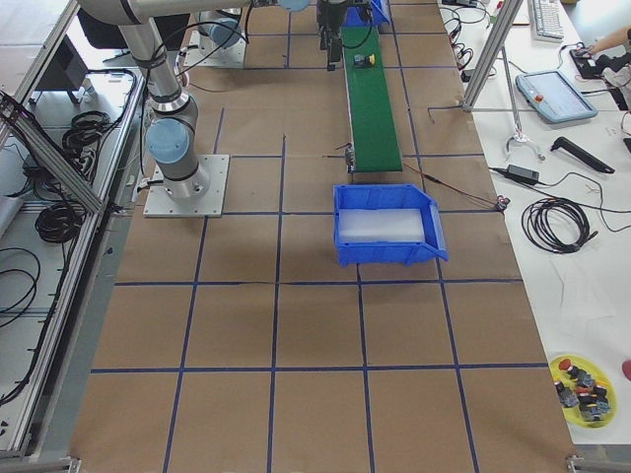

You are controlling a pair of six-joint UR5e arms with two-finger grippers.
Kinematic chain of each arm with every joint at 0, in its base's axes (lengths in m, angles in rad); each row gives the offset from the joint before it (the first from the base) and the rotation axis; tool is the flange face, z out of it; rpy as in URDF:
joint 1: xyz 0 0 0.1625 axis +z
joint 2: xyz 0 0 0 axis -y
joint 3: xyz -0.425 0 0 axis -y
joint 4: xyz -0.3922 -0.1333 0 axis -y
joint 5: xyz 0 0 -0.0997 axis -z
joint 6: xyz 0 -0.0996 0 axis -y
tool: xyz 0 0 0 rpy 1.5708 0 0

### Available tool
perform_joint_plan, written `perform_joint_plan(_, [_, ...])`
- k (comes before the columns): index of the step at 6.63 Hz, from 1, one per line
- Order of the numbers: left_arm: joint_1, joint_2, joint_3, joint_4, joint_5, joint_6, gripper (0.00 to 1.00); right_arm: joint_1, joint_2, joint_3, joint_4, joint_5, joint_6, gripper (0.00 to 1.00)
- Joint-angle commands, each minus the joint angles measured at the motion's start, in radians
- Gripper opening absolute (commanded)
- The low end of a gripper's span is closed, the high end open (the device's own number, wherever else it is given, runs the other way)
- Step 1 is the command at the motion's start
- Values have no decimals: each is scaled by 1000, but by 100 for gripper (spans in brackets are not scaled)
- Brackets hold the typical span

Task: Transport two buttons from left to right
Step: 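Lower the left gripper into the bin and grasp the red button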

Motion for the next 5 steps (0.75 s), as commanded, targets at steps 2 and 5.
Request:
perform_joint_plan(2, [11, -11, -49, 34, 8, 0, 99, 0, 0, 1, 0, 0, 0, 100])
perform_joint_plan(5, [21, -14, -44, 34, -2, -18, 58, 0, 0, 0, 0, 0, 0, 100])
